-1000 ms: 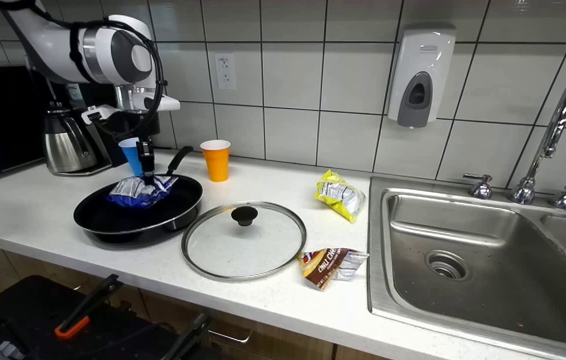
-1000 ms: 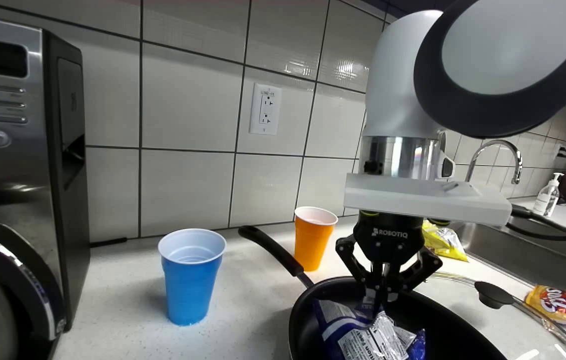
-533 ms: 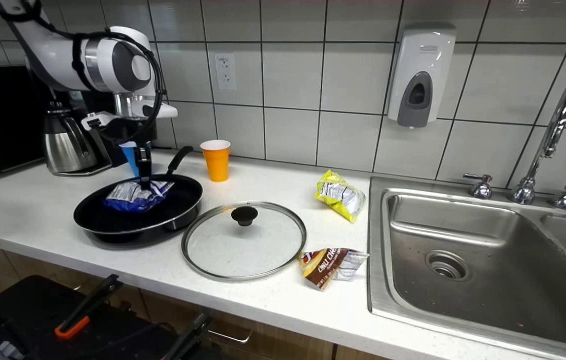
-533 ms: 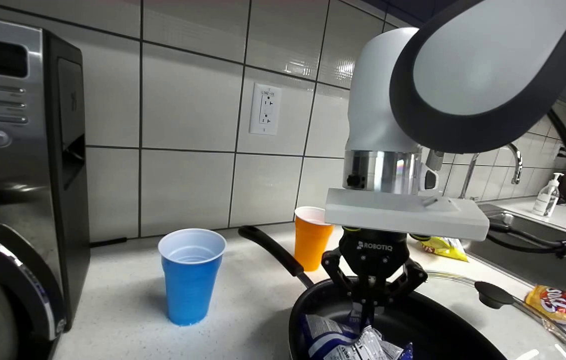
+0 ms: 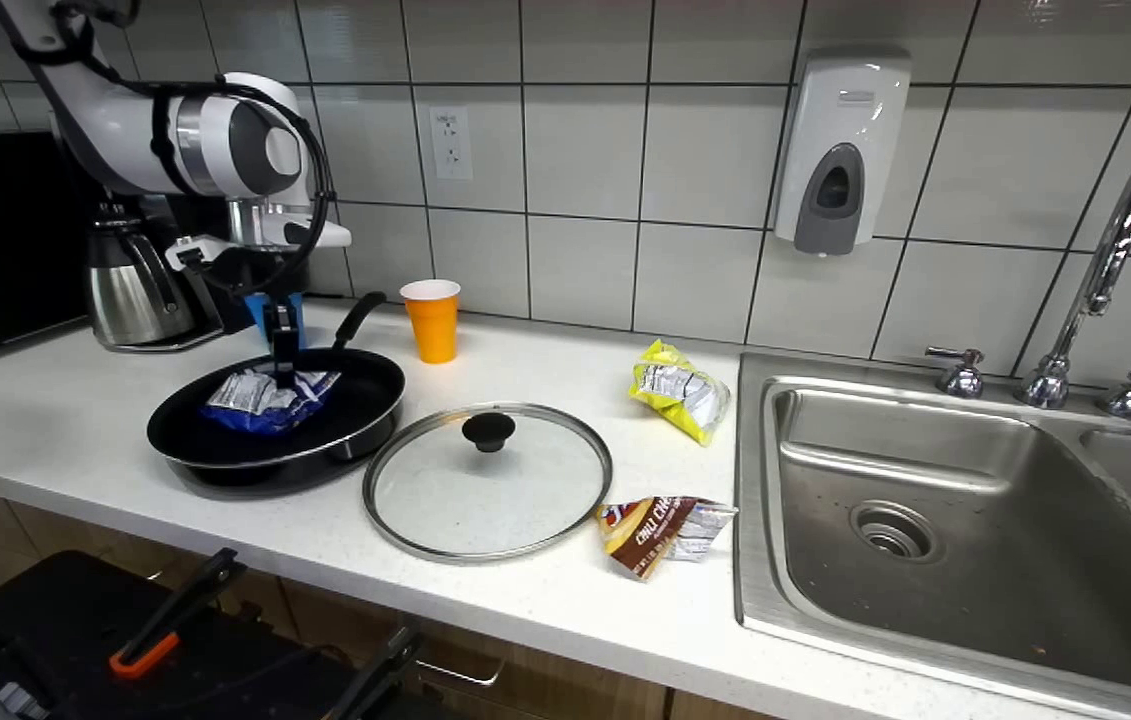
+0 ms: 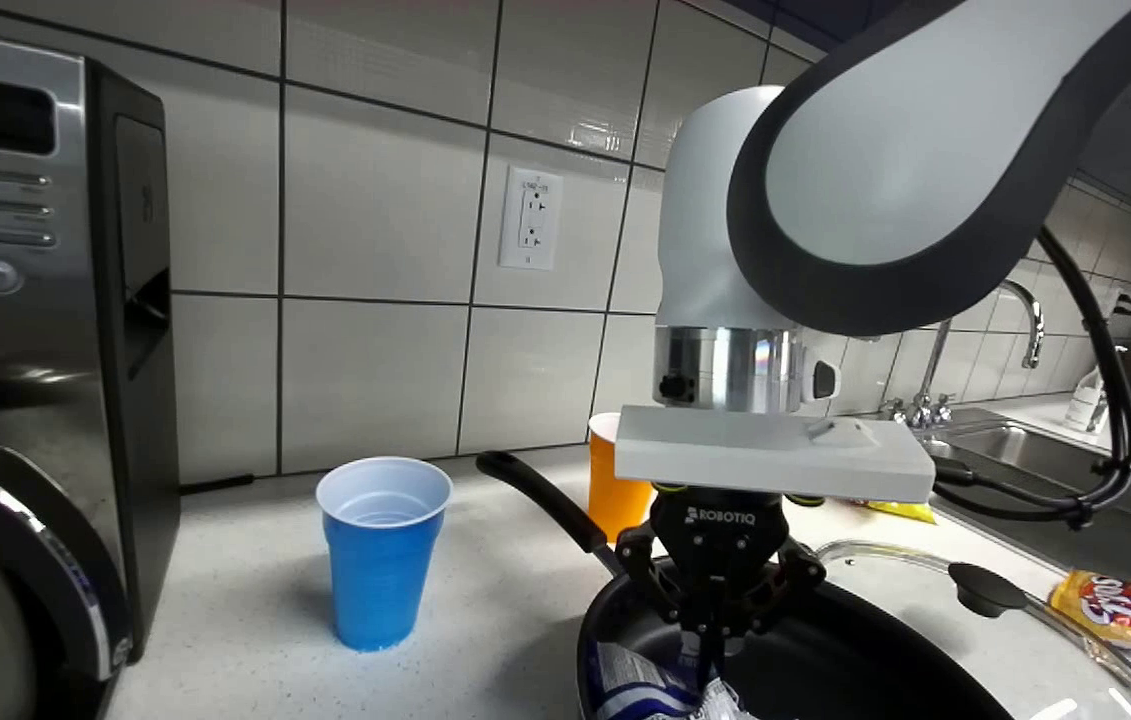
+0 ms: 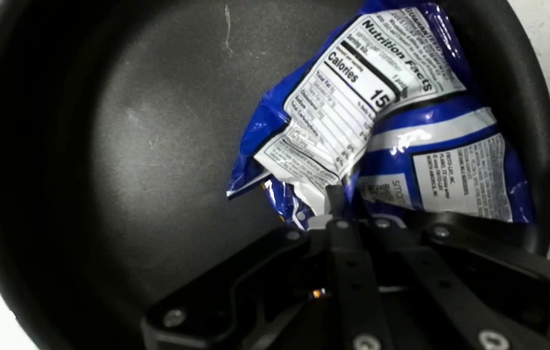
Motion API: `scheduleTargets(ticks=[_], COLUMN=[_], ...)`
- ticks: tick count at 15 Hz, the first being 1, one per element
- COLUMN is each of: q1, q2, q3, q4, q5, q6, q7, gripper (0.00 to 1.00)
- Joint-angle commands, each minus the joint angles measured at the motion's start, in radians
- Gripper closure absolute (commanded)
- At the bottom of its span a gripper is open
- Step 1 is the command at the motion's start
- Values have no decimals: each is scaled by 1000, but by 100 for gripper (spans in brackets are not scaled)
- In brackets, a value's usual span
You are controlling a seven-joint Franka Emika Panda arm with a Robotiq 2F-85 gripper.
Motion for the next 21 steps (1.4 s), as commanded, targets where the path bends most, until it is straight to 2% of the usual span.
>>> scheduleTargets(ticks=[1,2,3,5,12,13,21], q1=[11,12,13,14,4,1,-42], q2=[23,21,18,3,-68,-75,-140], q3=[0,-1,-3,-10,-66,-75,-157], q4=[51,53,53,50,23,22,-6], q5=[12,14,13,7,-21,-25,-73], q6=[-55,-59,-63,-66,-58,-60,-46], q7=[-27,-29,-28,-15,32,38,124], gripper=[100,74,73,60,6,1,0])
